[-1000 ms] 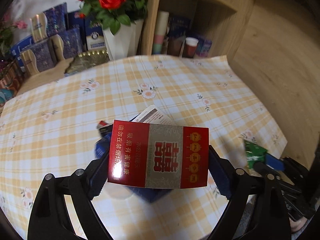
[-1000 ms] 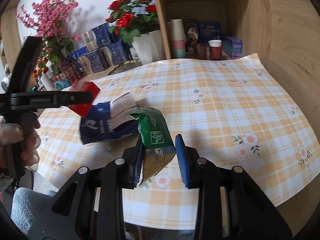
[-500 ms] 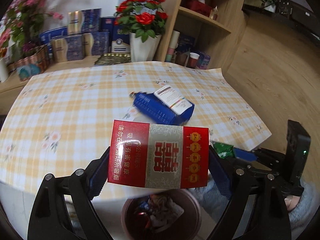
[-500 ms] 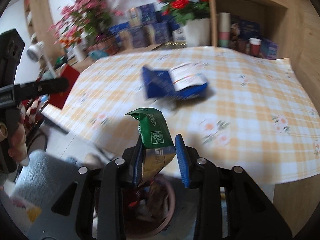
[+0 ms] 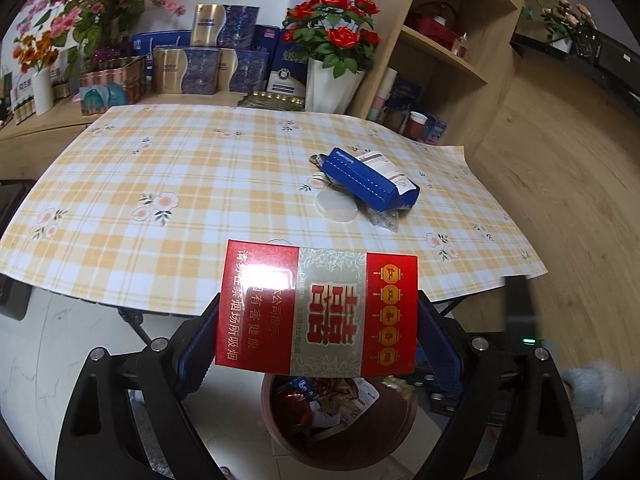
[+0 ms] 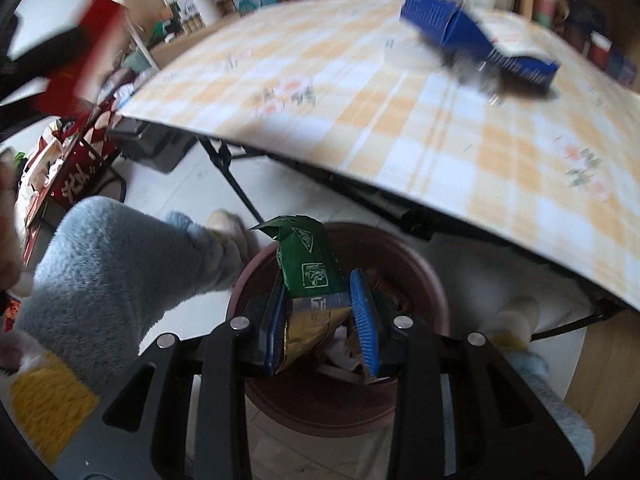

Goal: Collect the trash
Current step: 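Carry both items to the bin and open the right gripper to drop the packet, then lower the red box in the left gripper into the bin and open it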

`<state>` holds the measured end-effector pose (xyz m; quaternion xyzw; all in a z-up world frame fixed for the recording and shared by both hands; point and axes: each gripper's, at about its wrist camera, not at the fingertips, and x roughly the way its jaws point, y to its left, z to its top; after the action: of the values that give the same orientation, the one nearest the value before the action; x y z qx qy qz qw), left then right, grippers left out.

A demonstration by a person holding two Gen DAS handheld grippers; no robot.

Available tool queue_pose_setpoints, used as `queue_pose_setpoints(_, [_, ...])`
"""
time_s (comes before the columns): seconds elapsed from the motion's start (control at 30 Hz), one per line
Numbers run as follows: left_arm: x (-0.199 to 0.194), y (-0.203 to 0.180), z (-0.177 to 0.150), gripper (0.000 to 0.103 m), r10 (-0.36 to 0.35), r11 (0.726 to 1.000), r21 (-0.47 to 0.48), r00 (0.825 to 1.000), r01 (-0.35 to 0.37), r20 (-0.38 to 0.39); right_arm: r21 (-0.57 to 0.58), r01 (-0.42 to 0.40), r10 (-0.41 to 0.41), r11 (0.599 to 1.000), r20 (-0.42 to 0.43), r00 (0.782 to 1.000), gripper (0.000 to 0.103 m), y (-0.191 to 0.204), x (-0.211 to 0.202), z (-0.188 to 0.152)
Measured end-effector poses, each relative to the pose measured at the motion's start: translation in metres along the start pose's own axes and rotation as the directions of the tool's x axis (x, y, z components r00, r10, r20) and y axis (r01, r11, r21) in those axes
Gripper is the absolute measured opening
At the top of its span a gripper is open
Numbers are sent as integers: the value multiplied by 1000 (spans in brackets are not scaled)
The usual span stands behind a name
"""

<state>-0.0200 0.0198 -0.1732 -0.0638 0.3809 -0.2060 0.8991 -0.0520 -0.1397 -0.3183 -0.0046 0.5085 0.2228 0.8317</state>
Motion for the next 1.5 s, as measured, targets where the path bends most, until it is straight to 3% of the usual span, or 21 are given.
queue_pose_setpoints(0.2, [-10, 5, -4, 87, 7, 1000, -15, 1000, -6, 22, 156, -3, 18, 988, -94, 995, 38, -14, 47, 3])
queue_pose_setpoints(0.23, [-11, 6, -5, 87, 7, 1000, -13, 1000, -6, 23, 181, 0, 16, 984, -90, 996, 41, -16, 50, 2])
queue_pose_setpoints(0.27, [-11, 5, -6, 87, 7, 1000, -8, 1000, -7, 23, 205, 0, 17, 979, -80, 997, 51, -17, 51, 2])
queue_pose_setpoints(0.3, [-12, 5, -6, 87, 7, 1000, -2, 1000, -7, 23, 221, 0, 15, 975, -66, 998, 58, -18, 50, 3])
queue_pose_setpoints(0.4, [-11, 3, -9, 87, 8, 1000, 26, 1000, -9, 25, 207, -6, 13, 978, -30, 999, 65, -17, 40, 7])
queue_pose_setpoints(0.57, [-2, -1, -14, 87, -1, 998, 56, 1000, 0, 17, 150, 70, -82, 986, 77, 994, 80, -24, 5, 11])
queue_pose_setpoints(0.67, [7, -5, -21, 87, -15, 997, 79, 1000, 14, 6, 138, 126, -146, 982, 146, 978, 89, -34, -19, 8])
queue_pose_setpoints(0.8, [25, -16, -31, 87, -41, 989, 139, 999, 42, -13, 117, 240, -261, 964, 224, 939, 97, -50, -46, -3])
queue_pose_setpoints(0.9, [40, -27, -39, 87, -69, 980, 186, 997, 72, -22, 105, 330, -346, 938, 253, 903, 97, -59, -54, -16])
queue_pose_setpoints(1.0, [57, -37, -46, 87, -96, 971, 217, 995, 100, -30, 178, 334, -371, 926, 253, 893, 97, -71, -57, -26])
queue_pose_setpoints(1.1, [75, -45, -57, 87, -115, 962, 242, 992, 123, -51, 230, 375, -426, 898, 247, 870, 97, -78, -58, -30])
queue_pose_setpoints(1.33, [102, -52, -87, 87, -126, 943, 289, 980, 167, -155, 265, 368, -425, 891, 206, 881, 97, -88, -51, -32])
queue_pose_setpoints(1.5, [122, -55, -101, 87, -142, 932, 287, 951, 222, -274, 283, 368, -427, 886, 186, 885, 97, -91, -48, -32])
